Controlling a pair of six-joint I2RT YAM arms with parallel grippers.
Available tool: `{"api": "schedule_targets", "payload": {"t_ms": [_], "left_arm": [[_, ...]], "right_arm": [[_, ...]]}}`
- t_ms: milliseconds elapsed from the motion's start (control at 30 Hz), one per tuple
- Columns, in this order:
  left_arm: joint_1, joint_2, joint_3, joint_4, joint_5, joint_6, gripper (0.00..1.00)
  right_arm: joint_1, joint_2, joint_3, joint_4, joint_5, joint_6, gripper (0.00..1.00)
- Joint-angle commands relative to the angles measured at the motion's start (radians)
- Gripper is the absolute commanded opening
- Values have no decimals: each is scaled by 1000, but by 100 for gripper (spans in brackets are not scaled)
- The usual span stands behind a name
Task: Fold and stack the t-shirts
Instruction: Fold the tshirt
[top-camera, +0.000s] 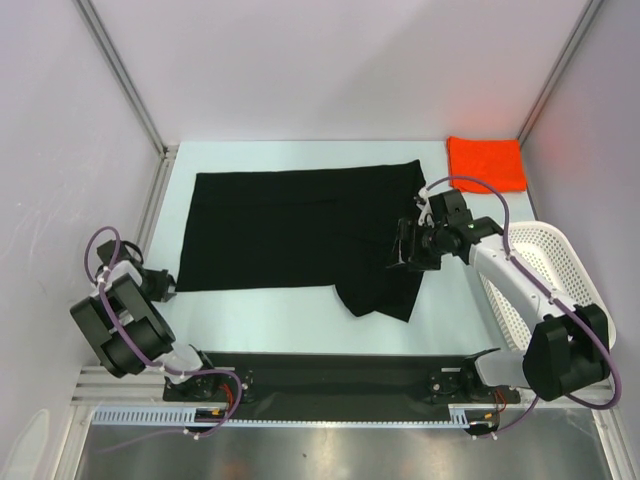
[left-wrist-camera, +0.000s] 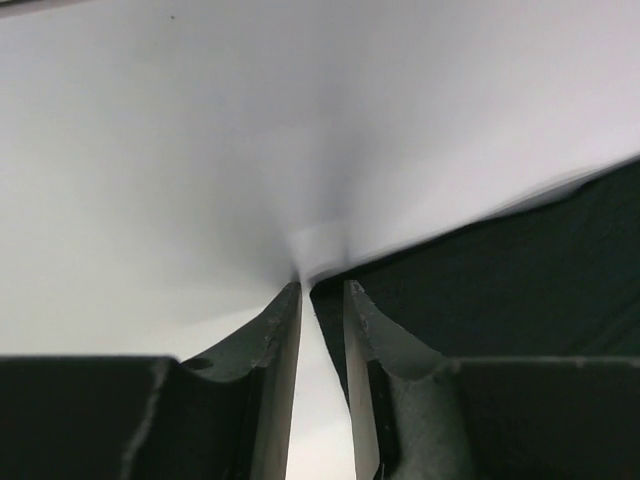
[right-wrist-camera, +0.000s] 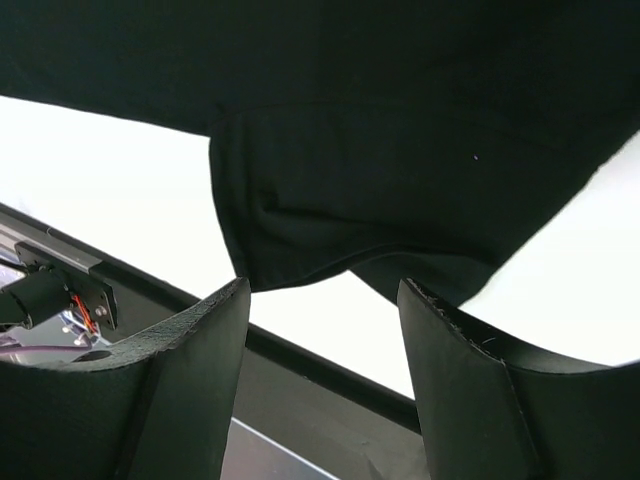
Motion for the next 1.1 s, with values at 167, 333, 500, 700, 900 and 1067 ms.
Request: {"api": "schedule_targets", "payload": {"t_ms": [167,333,500,700,900,1067], "left_arm": [[-7,61,-9,-43,-104,58,43],[-8,80,-38,-15,-40,64,49],[-8,89,-43,-13,-40,101,44],[-10,70,-17,-84,-95,159,54],[-10,60,2,-136,-187,173,49],[-13,70,-4,-125,-181,150,48]], "right_arm": [[-9,-47,-12,-46,-40,9,67],[-5,-93,3,-104,9,54,66],[9,-163,-61,-81,35,110,66],[11,-232,-189,-15,43,149,66],[6,-243,-189,20,23,174,66],[-8,-214,-166,17,3,134,66]]}}
